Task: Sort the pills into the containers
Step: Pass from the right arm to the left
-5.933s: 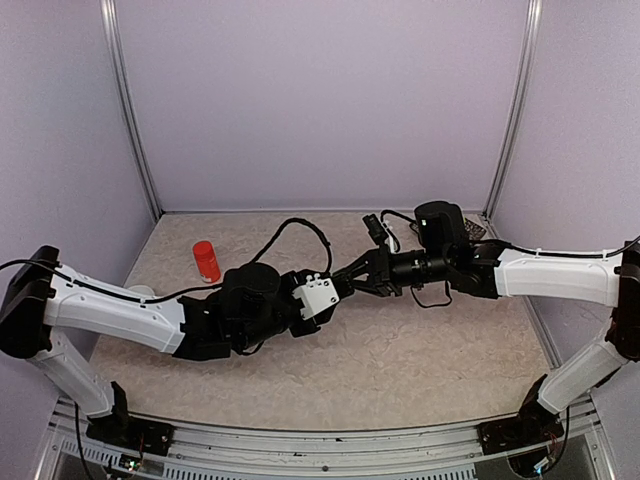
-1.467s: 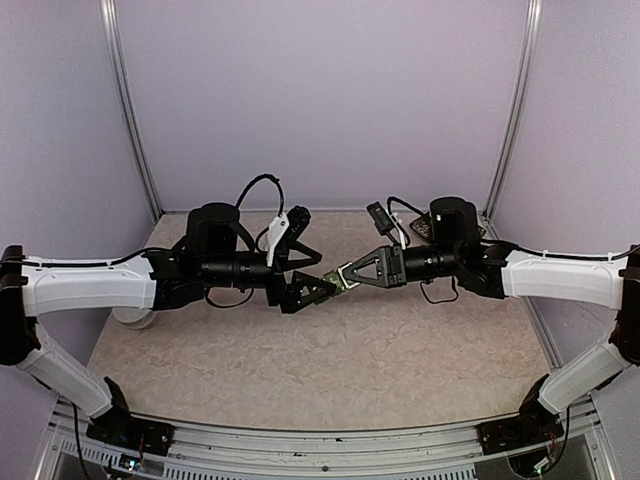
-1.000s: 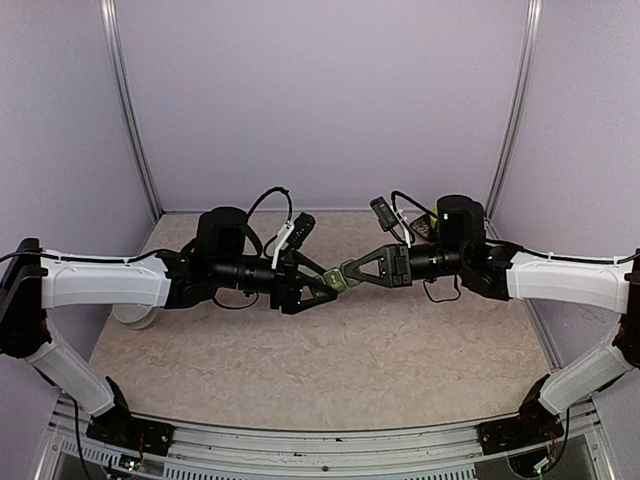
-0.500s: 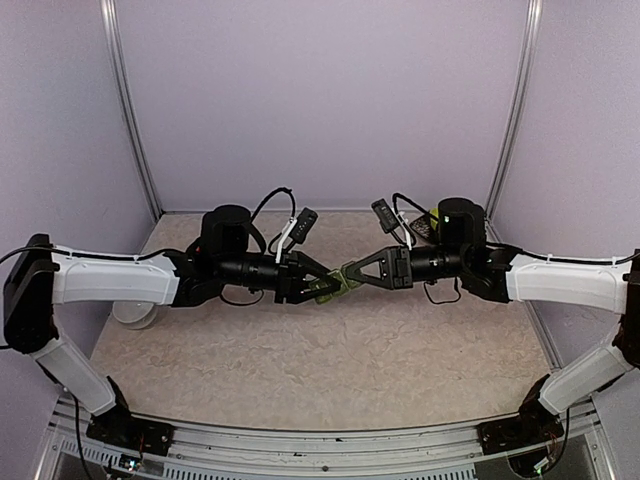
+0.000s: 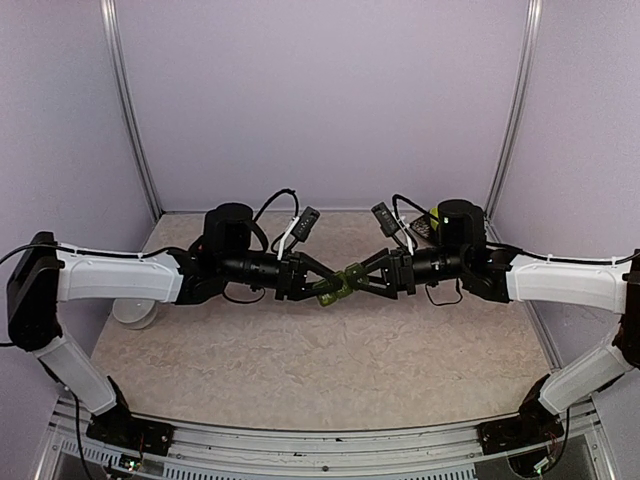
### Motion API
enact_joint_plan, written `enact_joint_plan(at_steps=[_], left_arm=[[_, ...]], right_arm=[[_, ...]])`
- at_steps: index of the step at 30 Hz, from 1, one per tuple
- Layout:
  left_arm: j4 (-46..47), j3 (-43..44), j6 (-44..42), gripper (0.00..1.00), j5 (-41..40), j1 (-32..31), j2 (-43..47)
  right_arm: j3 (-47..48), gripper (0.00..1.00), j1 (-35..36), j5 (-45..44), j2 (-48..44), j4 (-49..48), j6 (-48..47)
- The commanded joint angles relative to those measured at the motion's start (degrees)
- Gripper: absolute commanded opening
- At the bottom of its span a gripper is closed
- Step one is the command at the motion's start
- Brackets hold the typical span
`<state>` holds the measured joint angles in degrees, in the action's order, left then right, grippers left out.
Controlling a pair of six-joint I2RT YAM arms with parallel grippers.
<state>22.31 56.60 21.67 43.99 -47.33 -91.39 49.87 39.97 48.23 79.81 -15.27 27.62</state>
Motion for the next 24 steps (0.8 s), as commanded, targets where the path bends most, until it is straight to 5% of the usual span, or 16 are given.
enact_joint_plan(at_steps=[1,3,13,24], left_arm=[[1.8,1.5,4.1,0.11,4.3,0.2,-1.1],[2.1,1.3,5.7,0.10,6.0,0.2,-1.5],[5.9,-1.7,14.2,0.08,15.0,0.1,-2.5],[15.8,-4.3,22.8,0.07,19.6,0.2,-4.4]], right_arm=[[1.0,0.92,-0.9,5.6,0.3,2.4,-8.5],[1.0,1.00,-0.9,6.3,-0.1,4.2,-13.3],[-8.5,1.00,-1.0,1.3,-10.5,-3.4,-29.9],[-15.0,0.97,-1.0,7.2,-8.4,-20.4,-31.8]])
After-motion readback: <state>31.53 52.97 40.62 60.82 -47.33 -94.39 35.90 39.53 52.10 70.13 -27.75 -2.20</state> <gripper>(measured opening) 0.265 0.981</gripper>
